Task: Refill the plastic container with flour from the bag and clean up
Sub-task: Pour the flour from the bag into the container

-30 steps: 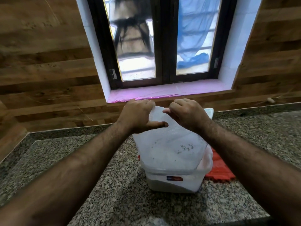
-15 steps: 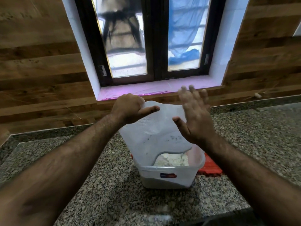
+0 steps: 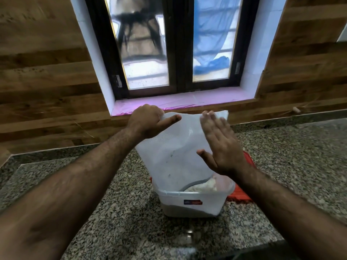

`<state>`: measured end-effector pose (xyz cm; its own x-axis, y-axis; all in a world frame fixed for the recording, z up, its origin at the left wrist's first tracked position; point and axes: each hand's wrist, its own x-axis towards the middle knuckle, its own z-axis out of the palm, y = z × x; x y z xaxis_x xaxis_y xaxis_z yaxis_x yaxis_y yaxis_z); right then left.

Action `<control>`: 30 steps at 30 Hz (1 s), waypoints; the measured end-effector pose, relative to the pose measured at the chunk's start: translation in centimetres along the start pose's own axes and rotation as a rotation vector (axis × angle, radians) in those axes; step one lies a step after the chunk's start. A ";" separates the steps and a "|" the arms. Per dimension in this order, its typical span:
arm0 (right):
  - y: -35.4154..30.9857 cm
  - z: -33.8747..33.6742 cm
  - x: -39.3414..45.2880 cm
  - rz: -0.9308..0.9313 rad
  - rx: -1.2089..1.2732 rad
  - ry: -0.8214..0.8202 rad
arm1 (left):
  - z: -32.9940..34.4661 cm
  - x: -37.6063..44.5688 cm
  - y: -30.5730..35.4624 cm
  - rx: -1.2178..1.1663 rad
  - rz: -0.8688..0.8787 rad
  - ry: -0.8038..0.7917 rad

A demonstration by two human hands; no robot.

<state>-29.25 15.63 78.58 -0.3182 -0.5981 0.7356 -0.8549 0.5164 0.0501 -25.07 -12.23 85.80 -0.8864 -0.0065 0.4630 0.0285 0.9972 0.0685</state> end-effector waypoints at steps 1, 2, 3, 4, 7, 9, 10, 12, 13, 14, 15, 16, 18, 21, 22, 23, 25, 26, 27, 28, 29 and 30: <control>0.1 -0.1 -0.1 0.006 -0.027 0.053 | 0.0 0.1 0.0 -0.005 -0.003 0.004; 0.1 -0.1 -0.2 0.021 -0.032 0.082 | 0.0 0.1 -0.1 -0.010 -0.006 0.011; 0.0 -0.1 -0.1 0.040 -0.021 0.071 | -0.1 0.1 -0.1 -0.015 -0.005 0.017; -0.1 -0.1 0.1 0.057 0.001 0.032 | -0.2 0.2 -0.1 -0.017 0.000 0.018; -0.1 -0.3 0.6 0.024 0.018 0.037 | -0.3 0.1 0.3 -0.010 0.007 0.008; -0.1 -0.5 0.9 -0.017 0.016 0.098 | -0.3 0.1 0.4 -0.010 0.009 0.017; -0.2 -0.6 1.2 -0.025 0.035 0.061 | -0.3 0.1 0.4 -0.008 0.015 0.025; -0.5 -0.4 1.5 -0.013 0.070 -0.093 | -0.4 0.1 0.4 0.002 0.022 0.030; -0.4 -0.2 1.6 -0.001 0.069 -0.111 | -0.4 0.0 0.3 0.006 0.021 0.032; -0.2 -0.3 1.7 0.008 0.066 -0.069 | -0.3 0.0 0.2 0.004 0.016 0.036; 0.1 -0.3 1.6 0.024 0.065 0.005 | -0.4 -0.1 0.0 -0.007 0.011 0.046; 0.3 -0.5 1.6 0.052 0.071 0.090 | -0.4 -0.2 -0.2 -0.023 0.005 0.064; 0.3 -0.5 1.5 0.173 0.102 0.238 | -0.6 -0.6 -0.9 -0.077 -0.009 0.117; -0.2 0.5 1.2 0.544 0.241 0.419 | -1.0 -1.8 -2.0 -0.187 -0.062 0.226; -0.5 0.8 1.2 0.689 0.337 0.457 | -1.0 -2.5 -2.4 -0.246 -0.088 0.270; -0.5 1.3 1.0 0.820 0.444 0.470 | -0.8 -3.2 -2.6 -0.324 -0.124 0.314; -0.3 2.3 0.5 0.985 0.600 0.430 | -0.2 -4.6 -2.8 -0.456 -0.202 0.422; -0.2 2.8 0.2 1.009 0.661 0.404 | 0.2 -5.3 -2.8 -0.520 -0.231 0.469; -0.3 3.3 -0.1 1.017 0.741 0.389 | 0.6 -6.0 -2.7 -0.589 -0.271 0.514; -0.5 3.6 -0.3 1.034 0.858 0.388 | 1.3 -6.6 -2.9 -0.663 -0.321 0.551; -1.0 3.8 -0.3 1.068 1.004 0.392 | 2.0 -7.3 -3.1 -0.752 -0.380 0.565; -1.6 4.0 -0.2 1.108 1.160 0.382 | 2.5 -8.1 -3.0 -0.838 -0.434 0.566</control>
<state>-29.49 12.50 75.61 -0.9820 -0.0063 0.1890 -0.1816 -0.2475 -0.9517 -19.14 -15.01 79.67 -0.5632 -0.5908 0.5777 0.2601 0.5368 0.8026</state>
